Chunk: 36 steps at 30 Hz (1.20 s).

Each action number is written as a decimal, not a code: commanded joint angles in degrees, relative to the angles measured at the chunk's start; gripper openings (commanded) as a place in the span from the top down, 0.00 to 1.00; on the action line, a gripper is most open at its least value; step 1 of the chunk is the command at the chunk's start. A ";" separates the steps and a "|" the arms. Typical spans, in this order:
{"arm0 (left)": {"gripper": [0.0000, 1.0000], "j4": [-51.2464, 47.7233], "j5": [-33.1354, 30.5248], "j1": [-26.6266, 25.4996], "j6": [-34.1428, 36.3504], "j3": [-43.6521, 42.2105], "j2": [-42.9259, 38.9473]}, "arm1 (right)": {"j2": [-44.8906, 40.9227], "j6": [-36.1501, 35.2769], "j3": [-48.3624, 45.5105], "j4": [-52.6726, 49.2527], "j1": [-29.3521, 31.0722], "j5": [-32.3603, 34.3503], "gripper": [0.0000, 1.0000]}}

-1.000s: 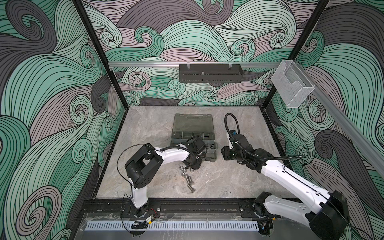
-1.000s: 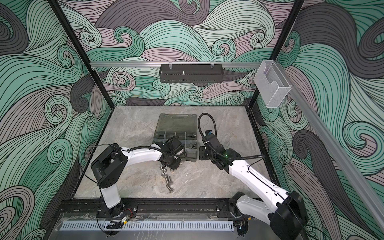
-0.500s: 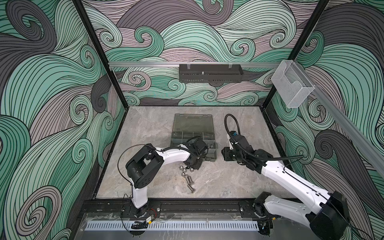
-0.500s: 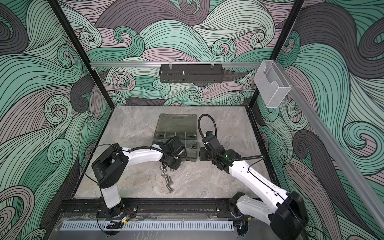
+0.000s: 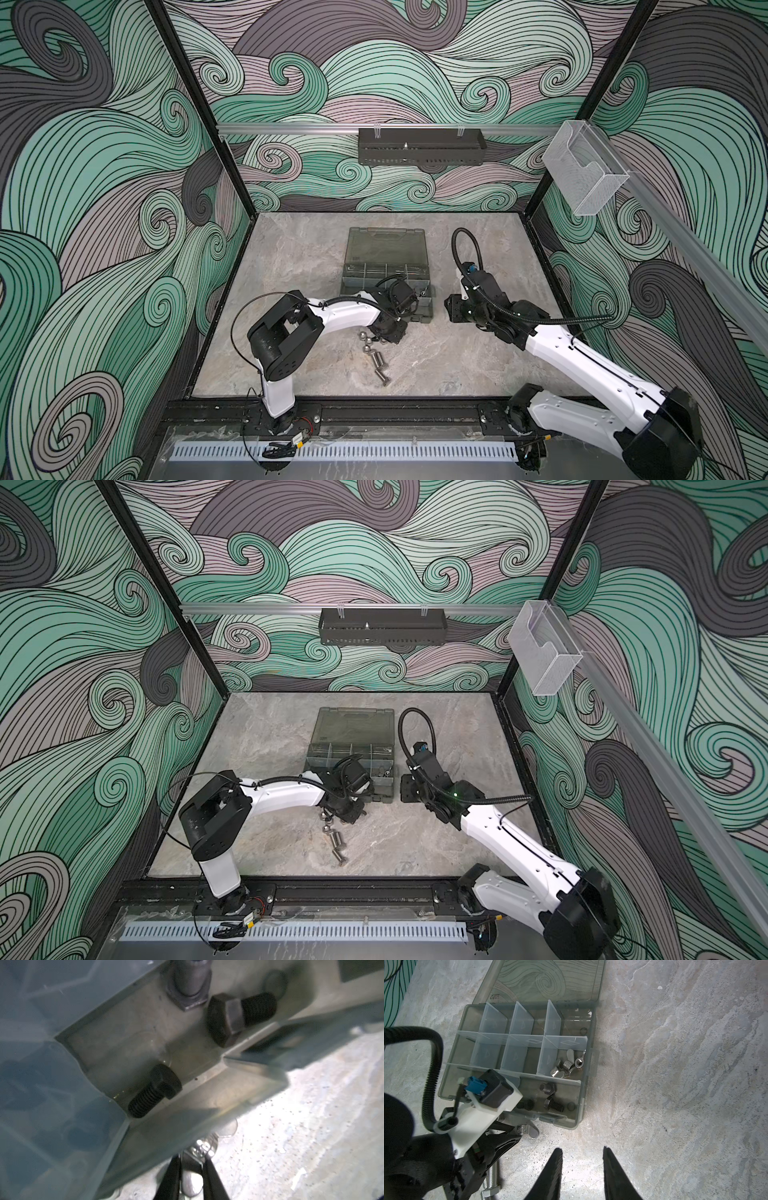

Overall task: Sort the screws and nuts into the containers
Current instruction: 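Close the left gripper on the silver wing nut beside the box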

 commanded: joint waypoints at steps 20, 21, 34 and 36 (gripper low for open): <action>0.75 -0.57 4.39 -0.73 -0.20 1.87 -1.60 | -4.56 0.26 -2.23 -1.21 -1.44 2.43 0.65; 0.73 -0.47 4.30 -0.76 -0.27 1.74 -1.61 | -4.52 0.27 -2.32 -1.19 -1.51 2.42 0.65; 0.71 -0.77 3.64 -1.05 -2.63 -0.05 -1.46 | -3.89 0.15 -2.60 -1.08 -1.81 1.59 0.64; 0.70 -0.80 3.58 -1.31 -3.06 -0.28 -1.59 | -3.80 0.10 -2.73 -1.10 -1.84 1.47 0.65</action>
